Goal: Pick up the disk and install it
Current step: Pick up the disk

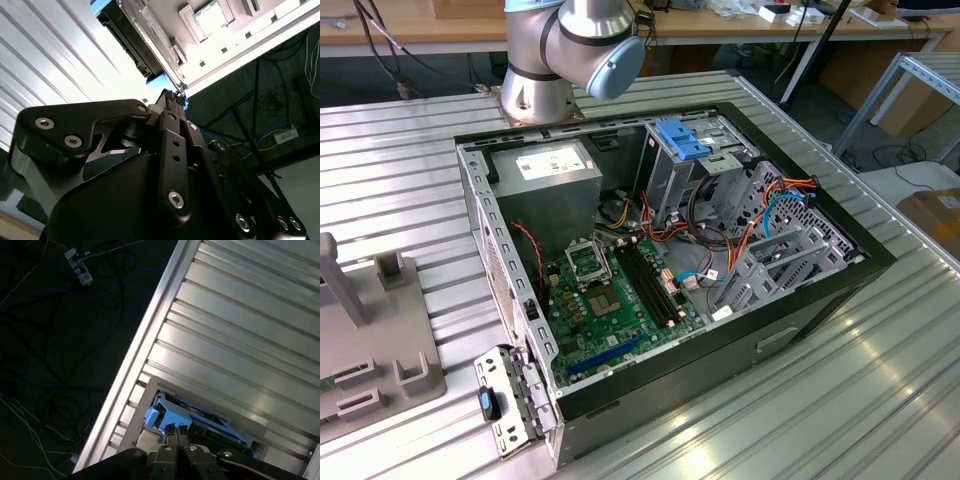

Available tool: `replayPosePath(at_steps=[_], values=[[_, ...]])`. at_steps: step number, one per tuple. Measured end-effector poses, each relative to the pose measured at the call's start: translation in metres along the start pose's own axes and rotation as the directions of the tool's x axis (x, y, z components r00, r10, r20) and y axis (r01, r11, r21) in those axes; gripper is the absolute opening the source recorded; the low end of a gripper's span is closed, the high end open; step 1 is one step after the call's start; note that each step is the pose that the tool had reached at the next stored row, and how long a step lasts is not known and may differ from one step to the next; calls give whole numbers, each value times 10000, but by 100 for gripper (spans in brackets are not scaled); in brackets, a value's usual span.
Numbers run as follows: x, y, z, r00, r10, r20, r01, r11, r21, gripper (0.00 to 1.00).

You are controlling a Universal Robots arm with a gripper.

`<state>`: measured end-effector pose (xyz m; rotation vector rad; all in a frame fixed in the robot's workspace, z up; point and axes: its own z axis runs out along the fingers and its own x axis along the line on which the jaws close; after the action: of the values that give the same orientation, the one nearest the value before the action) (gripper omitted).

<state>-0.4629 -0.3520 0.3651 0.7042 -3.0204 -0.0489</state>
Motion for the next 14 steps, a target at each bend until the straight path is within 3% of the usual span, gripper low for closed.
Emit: replayPosePath(at_steps=[2, 4, 6, 7, 8, 9, 11, 12, 13, 14], values=[[0, 0, 3, 9988, -495, -19, 495, 9988, 15, 11], [0, 0, 5, 9935, -1135, -47, 1135, 9935, 34, 11], [0, 0, 7, 9887, -1497, -63, 1497, 9887, 43, 11], [0, 0, 8, 9834, -1814, -77, 1814, 9834, 51, 11], [0, 0, 9, 9775, -2106, -91, 2107, 9775, 58, 11], [0, 0, 12, 9647, -2629, -116, 2630, 9648, 69, 11], [0, -1, 14, 9458, -3243, -145, 3245, 9459, 82, 11], [0, -1, 15, 9334, -3585, -163, 3587, 9334, 88, 11], [0, -1, 16, 9236, -3830, -175, 3832, 9236, 92, 11], [0, -1, 16, 9182, -3958, -181, 3960, 9182, 94, 11]])
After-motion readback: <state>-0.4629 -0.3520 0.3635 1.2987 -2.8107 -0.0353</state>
